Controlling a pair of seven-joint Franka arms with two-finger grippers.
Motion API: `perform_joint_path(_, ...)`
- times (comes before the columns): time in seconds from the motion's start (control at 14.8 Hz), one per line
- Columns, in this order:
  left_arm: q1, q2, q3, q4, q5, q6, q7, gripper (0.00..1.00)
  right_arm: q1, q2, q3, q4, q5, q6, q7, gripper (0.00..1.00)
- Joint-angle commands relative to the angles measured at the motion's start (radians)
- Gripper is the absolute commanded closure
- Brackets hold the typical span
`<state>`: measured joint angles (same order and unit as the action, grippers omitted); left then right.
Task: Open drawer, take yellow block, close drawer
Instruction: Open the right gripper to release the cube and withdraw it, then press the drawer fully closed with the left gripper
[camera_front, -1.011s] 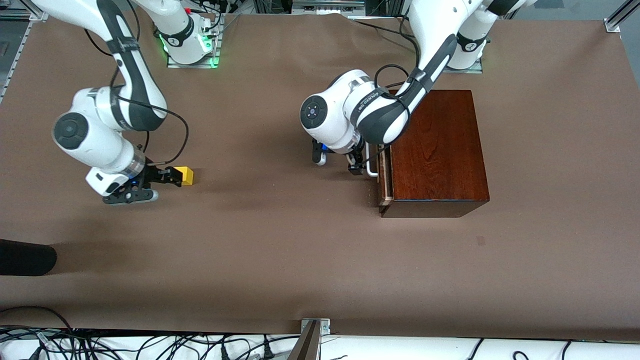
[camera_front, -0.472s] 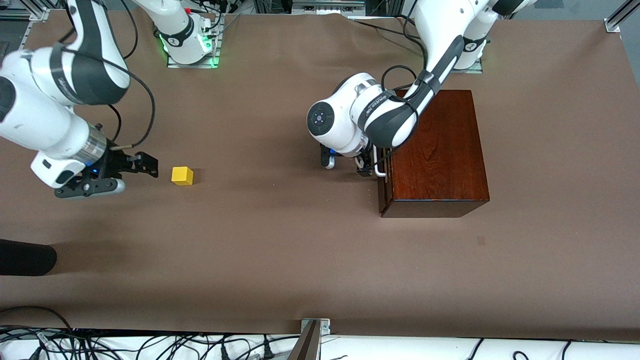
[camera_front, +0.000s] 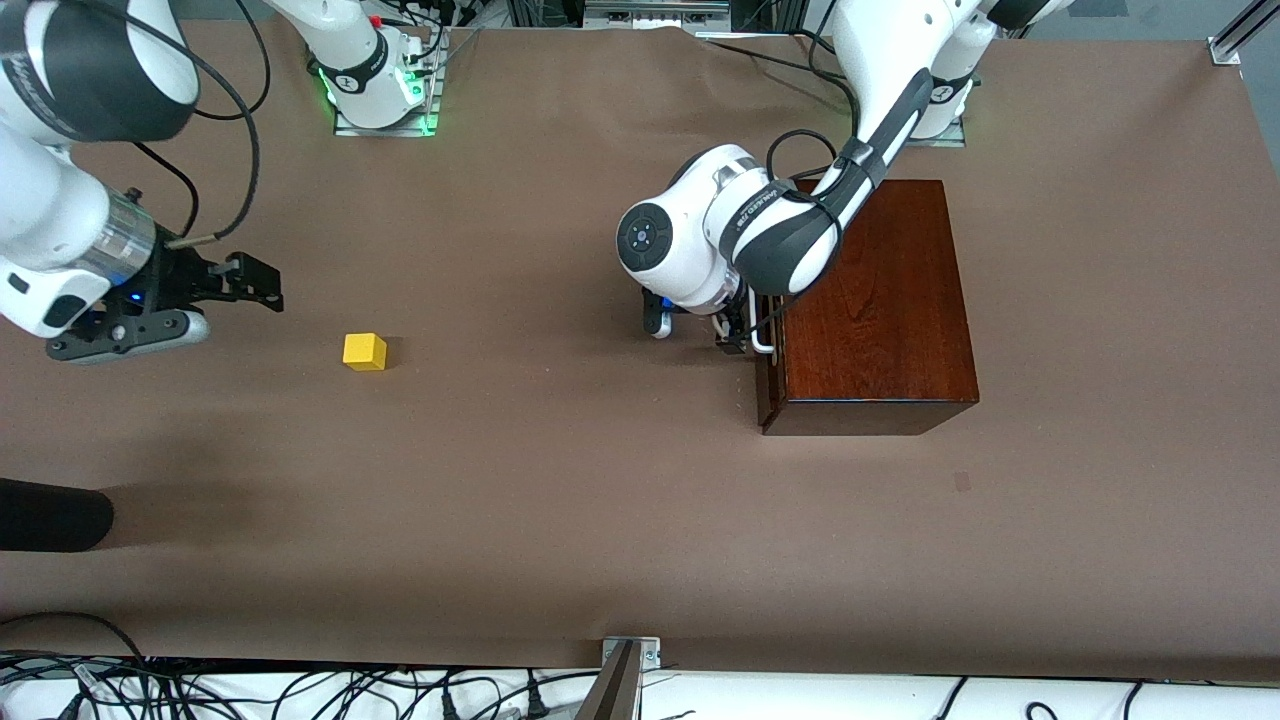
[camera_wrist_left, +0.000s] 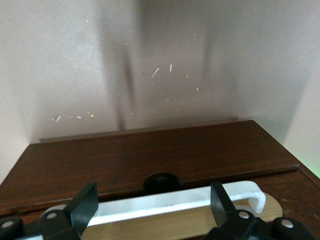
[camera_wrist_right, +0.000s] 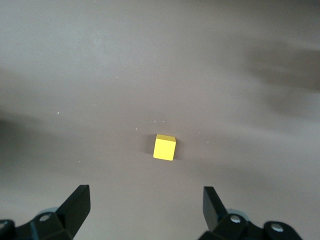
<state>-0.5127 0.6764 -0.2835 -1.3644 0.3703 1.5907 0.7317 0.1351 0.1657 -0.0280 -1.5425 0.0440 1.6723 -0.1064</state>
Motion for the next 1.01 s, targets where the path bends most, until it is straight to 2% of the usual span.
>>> perform_joint_path(0.0,0.013,-0.113,-0.005,-0.024,-0.046,-0.011,0.005,0.0,0.009,-0.037,-0.029,0.033,-0.004,-0.083,-0.032,0.0)
perform_joint_path(0.07,0.037,-0.136,-0.005,-0.022,-0.079,-0.009,0.005,0.0,0.026,-0.043,-0.047,0.022,-0.004,-0.091,-0.032,0.0)
perform_joint_path(0.27,0.101,-0.196,-0.003,0.005,-0.2,-0.008,0.006,0.0,0.028,-0.042,-0.052,0.012,-0.004,-0.08,-0.032,0.0)
perform_joint_path(0.4,0.147,-0.225,-0.002,0.073,-0.209,-0.043,0.003,0.0,0.028,-0.042,-0.049,0.015,-0.004,-0.077,-0.032,0.0)
perform_joint_path(0.74,0.322,-0.288,0.012,0.085,-0.209,-0.09,-0.02,0.0,0.029,-0.041,-0.041,0.025,-0.013,-0.072,-0.03,0.0)
perform_joint_path(0.94,0.401,-0.32,0.024,0.125,-0.214,-0.141,-0.168,0.0,0.029,-0.038,-0.043,0.027,-0.032,-0.06,-0.032,0.0)
